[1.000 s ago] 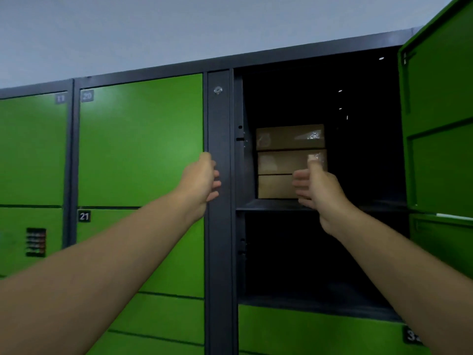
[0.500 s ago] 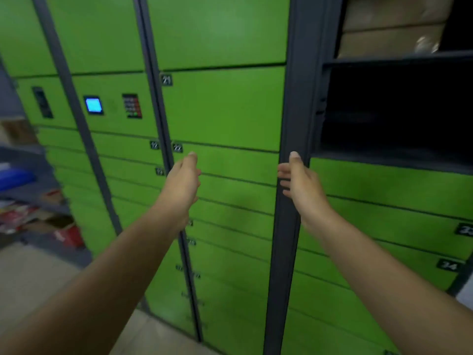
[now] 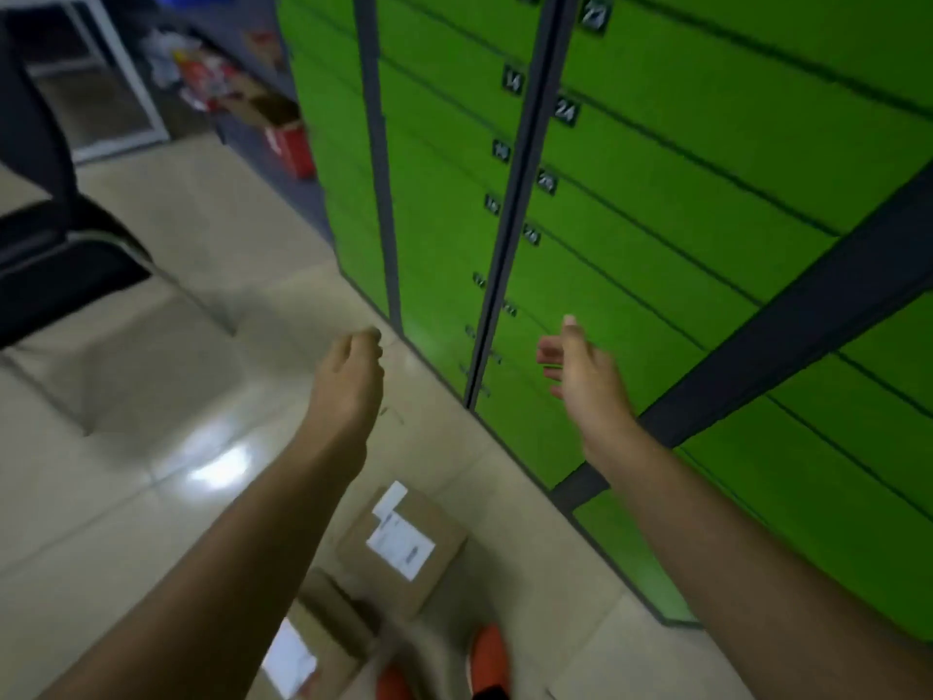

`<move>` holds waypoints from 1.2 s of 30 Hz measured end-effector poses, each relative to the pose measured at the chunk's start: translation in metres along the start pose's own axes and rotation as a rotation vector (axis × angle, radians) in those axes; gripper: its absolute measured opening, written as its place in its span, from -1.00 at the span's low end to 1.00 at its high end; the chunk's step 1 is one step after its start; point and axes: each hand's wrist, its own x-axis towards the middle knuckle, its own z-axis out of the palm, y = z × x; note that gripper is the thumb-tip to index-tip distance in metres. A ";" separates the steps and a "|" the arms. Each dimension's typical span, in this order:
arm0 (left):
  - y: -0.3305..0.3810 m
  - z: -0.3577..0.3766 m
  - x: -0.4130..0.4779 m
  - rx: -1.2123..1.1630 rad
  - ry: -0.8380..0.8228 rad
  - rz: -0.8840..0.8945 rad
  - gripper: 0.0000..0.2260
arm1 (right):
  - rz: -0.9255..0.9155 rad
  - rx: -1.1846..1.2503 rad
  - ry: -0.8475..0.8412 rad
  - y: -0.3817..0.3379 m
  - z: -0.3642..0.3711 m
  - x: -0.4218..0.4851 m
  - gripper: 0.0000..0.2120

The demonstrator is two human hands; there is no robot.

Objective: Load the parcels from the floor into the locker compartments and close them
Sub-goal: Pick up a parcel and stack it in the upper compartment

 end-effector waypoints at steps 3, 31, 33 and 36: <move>-0.053 -0.018 0.021 0.011 0.064 -0.060 -0.62 | 0.037 -0.031 -0.084 0.043 0.041 0.021 -0.49; -0.611 -0.005 0.190 -0.104 0.494 -0.592 -0.46 | 0.200 -0.466 -0.505 0.519 0.290 0.183 -0.68; -0.635 0.003 0.203 -0.105 0.510 -0.611 -0.45 | 0.187 -0.504 -0.519 0.544 0.298 0.194 -0.67; -0.662 0.012 0.209 -0.099 0.503 -0.614 -0.48 | 0.257 -0.573 -0.559 0.573 0.303 0.204 -0.54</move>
